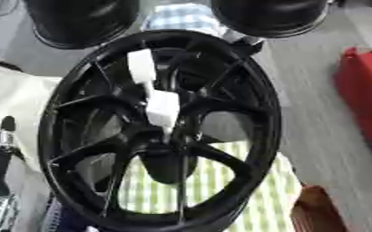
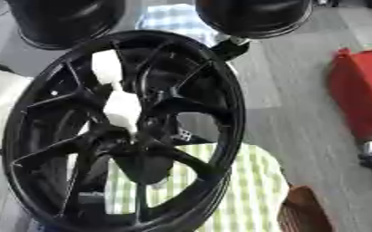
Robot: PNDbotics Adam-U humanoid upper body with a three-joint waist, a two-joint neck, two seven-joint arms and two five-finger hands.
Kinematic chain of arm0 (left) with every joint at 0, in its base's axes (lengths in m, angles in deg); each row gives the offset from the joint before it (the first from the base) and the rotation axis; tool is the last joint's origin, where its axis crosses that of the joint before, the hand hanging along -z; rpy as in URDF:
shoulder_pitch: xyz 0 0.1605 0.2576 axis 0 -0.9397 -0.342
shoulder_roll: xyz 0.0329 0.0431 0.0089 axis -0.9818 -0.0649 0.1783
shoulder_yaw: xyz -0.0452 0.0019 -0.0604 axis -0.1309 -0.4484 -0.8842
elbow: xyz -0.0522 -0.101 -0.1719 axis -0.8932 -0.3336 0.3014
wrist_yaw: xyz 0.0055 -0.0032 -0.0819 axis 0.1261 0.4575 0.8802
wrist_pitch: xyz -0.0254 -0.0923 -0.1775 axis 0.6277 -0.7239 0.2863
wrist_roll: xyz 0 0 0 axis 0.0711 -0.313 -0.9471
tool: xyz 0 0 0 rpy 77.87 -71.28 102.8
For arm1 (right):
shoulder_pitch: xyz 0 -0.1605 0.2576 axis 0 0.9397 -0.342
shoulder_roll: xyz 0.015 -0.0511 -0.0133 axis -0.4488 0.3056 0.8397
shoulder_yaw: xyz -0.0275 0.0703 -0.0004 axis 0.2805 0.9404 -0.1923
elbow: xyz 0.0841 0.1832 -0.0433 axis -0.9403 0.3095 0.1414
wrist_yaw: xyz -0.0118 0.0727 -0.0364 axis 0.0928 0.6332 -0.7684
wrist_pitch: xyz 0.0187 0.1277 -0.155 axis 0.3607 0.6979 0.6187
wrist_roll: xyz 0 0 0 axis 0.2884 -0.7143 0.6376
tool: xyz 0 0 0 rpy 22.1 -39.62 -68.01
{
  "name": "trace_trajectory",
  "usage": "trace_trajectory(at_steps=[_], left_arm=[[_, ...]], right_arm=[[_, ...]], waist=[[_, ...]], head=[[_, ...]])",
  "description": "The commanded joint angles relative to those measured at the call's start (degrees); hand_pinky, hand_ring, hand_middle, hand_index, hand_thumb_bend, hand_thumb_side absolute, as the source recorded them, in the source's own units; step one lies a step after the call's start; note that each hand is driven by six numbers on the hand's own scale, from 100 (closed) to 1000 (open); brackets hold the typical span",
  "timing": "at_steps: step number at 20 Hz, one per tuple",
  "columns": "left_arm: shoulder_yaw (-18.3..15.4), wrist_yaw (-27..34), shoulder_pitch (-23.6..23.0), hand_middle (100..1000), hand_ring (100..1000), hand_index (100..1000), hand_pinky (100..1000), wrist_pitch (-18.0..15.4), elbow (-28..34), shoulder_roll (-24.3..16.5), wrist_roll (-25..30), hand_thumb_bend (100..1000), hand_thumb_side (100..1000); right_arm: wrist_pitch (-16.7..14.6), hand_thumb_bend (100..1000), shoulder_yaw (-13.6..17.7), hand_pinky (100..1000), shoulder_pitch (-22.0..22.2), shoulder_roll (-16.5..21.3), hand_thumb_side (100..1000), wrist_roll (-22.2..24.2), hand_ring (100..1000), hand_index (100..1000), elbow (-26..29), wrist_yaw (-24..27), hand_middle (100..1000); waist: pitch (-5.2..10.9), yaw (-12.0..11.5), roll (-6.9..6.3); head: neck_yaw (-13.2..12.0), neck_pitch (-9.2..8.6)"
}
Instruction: Pull the pin out of the wheel hub.
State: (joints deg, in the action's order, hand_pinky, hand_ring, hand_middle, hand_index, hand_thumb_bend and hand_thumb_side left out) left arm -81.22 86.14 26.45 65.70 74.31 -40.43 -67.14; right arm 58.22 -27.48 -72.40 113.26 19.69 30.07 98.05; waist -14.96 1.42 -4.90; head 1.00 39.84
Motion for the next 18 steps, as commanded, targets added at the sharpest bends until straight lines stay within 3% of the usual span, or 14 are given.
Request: trace_trajectory(at_steps=[1,10,14,18], left_arm=[[0.0,0.0,0.7,569,648,738,843,-0.2,0.7,-1.1,0.0,706,493],[0.1,0.0,0.7,569,649,739,844,-0.2,0.7,-1.2,0.0,711,491],[-0.5,-0.3,1.3,582,662,747,849,0.1,1.9,-1.6,-0.1,721,490],[-1.5,-1.2,2.9,606,688,770,859,3.3,7.0,-4.7,2.5,726,509]], right_arm=[[-0.2,146,0.3,633,-0.4,1.3,521,0.1,611,713,0.5,-0.3,597],[-0.2,143,0.3,634,-0.3,1.3,522,0.1,611,713,0.5,-0.3,598],[-0.2,144,0.5,634,-0.4,1.2,522,-0.1,612,713,0.6,-0.2,599],[-0.3,144,0.8,635,-0.2,1.2,522,-0.5,613,713,0.6,-0.1,599]], waist=[[0.97,0.0,0.21],[0.89,0.1,0.29],[0.62,0.3,0.28],[0.2,0.6,0.14]], head=[[-0.4,-0.59],[-2.3,-0.14],[-1.9,-0.32],[-1.1,-0.22]])
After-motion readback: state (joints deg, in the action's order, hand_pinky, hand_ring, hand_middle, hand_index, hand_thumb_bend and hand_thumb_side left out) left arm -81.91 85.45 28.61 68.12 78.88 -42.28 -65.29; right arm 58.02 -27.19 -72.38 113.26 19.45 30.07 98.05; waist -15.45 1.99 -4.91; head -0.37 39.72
